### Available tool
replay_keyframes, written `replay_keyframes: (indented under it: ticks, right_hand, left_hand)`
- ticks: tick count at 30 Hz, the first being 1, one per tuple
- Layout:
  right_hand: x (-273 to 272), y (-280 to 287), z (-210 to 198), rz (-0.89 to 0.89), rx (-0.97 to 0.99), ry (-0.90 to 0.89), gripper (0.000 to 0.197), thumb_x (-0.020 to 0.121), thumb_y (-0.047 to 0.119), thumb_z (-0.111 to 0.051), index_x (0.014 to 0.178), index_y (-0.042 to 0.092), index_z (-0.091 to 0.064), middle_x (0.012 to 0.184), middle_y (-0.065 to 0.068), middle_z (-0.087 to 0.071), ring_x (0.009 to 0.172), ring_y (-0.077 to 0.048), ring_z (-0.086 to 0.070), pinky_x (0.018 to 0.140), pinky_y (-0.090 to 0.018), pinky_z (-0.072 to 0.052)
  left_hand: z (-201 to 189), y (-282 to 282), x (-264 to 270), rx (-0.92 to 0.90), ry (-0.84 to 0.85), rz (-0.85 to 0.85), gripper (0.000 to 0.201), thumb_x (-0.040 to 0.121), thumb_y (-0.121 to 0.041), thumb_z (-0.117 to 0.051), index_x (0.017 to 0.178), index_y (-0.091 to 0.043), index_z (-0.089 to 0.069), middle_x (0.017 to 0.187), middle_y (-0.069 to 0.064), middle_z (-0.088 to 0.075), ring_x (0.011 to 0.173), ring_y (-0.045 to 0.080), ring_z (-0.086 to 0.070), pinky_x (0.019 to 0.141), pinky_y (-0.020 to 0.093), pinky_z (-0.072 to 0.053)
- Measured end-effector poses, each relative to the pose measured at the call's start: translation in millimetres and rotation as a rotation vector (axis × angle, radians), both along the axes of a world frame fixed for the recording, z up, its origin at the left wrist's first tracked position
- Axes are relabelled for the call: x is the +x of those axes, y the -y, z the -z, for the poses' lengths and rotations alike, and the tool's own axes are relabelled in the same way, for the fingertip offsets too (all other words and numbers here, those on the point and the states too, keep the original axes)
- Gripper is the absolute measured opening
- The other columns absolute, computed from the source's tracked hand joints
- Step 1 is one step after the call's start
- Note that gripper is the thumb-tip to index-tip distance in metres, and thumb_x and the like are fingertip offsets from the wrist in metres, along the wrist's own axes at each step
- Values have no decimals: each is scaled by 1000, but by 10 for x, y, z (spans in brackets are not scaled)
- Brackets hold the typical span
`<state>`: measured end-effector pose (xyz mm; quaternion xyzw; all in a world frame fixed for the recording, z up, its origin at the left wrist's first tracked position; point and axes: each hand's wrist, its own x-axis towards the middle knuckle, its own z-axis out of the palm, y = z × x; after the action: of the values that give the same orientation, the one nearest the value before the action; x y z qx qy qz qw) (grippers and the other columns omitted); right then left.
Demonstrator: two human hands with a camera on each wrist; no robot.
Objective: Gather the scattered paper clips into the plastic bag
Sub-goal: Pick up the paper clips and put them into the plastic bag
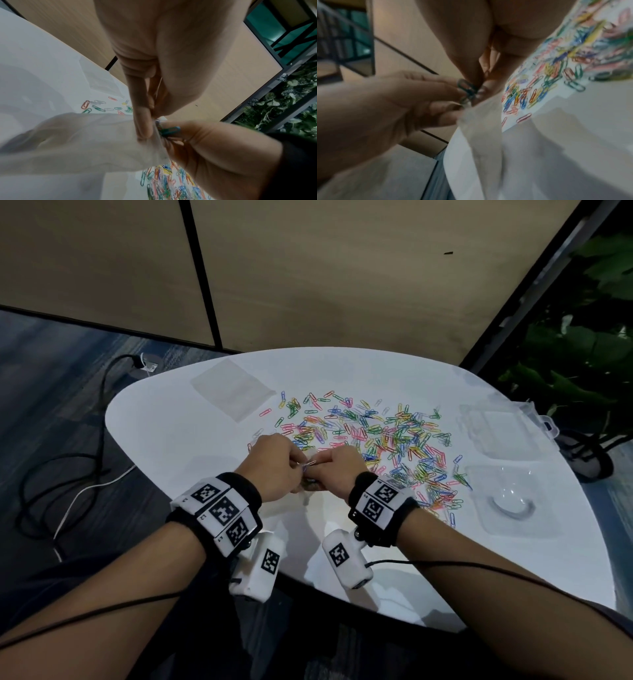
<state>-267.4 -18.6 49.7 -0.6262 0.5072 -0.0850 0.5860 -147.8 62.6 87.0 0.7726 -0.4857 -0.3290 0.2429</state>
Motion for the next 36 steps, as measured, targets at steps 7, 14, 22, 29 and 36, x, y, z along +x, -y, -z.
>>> replay_keyframes:
  ticks: [7, 14, 22, 29, 36]
  right_hand:
    - [28, -46, -89, -187, -185, -164, 17, 79, 3, -59, 71, 13, -69, 63, -4, -60, 64, -22, -56, 62, -28, -49]
    - [-41, 1, -140, -338, -407, -256, 22, 85, 6, -59, 95, 12, -78, 70, 1, -59, 61, -13, -52, 49, -11, -32]
    - [-529, 224, -203, -127, -98, 78, 16, 87, -1, -65, 99, 5, -74, 89, -10, -74, 81, -21, -70, 77, -30, -60]
    - [-1694, 243, 288, -233, -331, -827, 95, 63, 43, -87, 141, 19, -39, 138, -12, -43, 122, -28, -51, 102, -36, -45]
    - [-1611, 48, 570, -323, -560, -644, 79, 76, 29, -78, 143, 25, -36, 129, -9, -40, 111, -26, -52, 101, -36, -47]
  left_hand:
    - [21, 8, -32, -20, 15, -9, 27, 87, -4, -62, 111, -8, -74, 87, 9, -77, 70, 13, -73, 72, 16, -51]
    - [-5, 29, -30, -22, 19, 8, 25, 85, -2, -58, 95, -11, -79, 84, 5, -77, 61, 9, -74, 74, 24, -60]
    - [-117, 44, 38, 24, 73, -8, 26, 85, -2, -54, 101, -4, -74, 82, 8, -77, 69, 13, -73, 85, 30, -58]
    - [-163, 13, -16, 80, 85, 39, 29, 85, 0, -54, 105, -7, -74, 71, 4, -71, 75, 21, -75, 84, 30, -58]
    - [-153, -11, -40, 102, 110, 61, 27, 84, -1, -55, 103, -10, -73, 62, 1, -68, 70, 16, -75, 86, 31, -57]
